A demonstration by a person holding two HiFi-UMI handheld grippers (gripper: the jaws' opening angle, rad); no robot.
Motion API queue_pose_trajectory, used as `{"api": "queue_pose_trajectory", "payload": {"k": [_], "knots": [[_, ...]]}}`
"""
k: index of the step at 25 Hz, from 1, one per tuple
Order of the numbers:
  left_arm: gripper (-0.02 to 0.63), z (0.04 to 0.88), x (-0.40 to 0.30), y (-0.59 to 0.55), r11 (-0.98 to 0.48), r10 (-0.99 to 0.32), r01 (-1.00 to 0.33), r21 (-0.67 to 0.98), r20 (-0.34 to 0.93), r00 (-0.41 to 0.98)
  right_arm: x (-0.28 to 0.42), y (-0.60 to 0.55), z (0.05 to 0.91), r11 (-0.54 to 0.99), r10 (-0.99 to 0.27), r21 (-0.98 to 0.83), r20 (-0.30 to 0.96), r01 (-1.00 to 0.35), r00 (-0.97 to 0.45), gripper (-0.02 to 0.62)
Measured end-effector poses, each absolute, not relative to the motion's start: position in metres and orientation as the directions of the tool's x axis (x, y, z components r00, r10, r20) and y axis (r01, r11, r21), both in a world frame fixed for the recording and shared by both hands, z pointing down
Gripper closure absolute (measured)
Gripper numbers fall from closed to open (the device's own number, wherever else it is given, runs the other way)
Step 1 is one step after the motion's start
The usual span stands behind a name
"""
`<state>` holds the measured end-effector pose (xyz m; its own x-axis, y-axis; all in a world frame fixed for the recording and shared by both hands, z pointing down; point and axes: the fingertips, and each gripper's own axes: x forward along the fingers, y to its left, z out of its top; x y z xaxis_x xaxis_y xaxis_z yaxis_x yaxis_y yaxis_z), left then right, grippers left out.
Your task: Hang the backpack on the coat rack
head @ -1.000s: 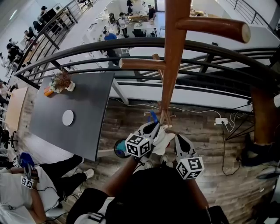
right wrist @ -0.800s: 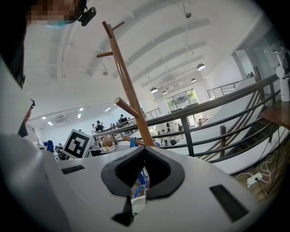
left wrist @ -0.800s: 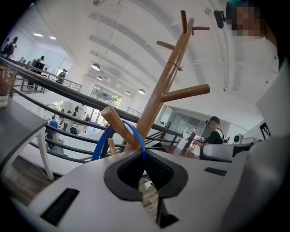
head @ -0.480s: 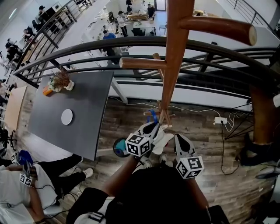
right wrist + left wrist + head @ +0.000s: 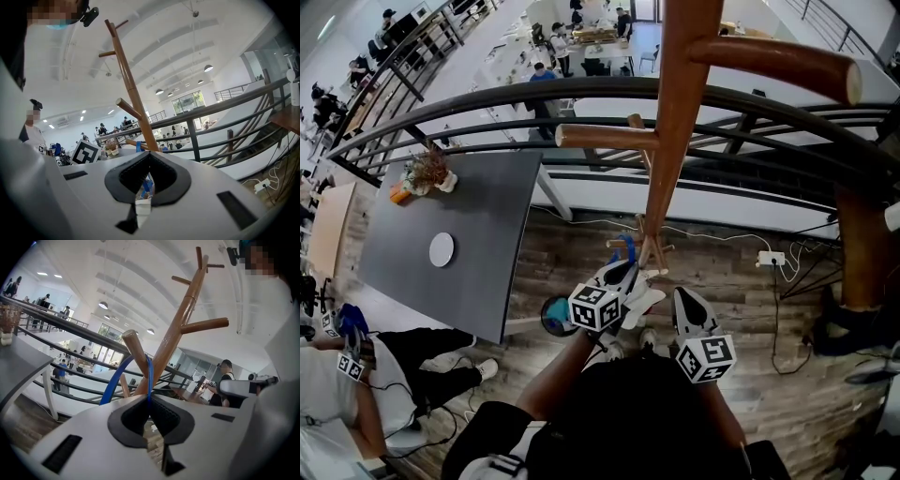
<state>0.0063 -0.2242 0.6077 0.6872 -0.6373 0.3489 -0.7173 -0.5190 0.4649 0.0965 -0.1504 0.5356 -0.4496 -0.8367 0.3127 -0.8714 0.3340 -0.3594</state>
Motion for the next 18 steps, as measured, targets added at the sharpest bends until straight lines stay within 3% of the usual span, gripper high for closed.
{"api": "queue_pose_trajectory", "payload": {"k": [18], "knots": [[0.592,0.634,0.004,-0.223,-0.479,-0.627,-0.730,0.488,0.391,0.673,0.097,-0.152,0.539,0.331,-0.834,-0.364,0.320,-0.871,-0.450,0.583]]}}
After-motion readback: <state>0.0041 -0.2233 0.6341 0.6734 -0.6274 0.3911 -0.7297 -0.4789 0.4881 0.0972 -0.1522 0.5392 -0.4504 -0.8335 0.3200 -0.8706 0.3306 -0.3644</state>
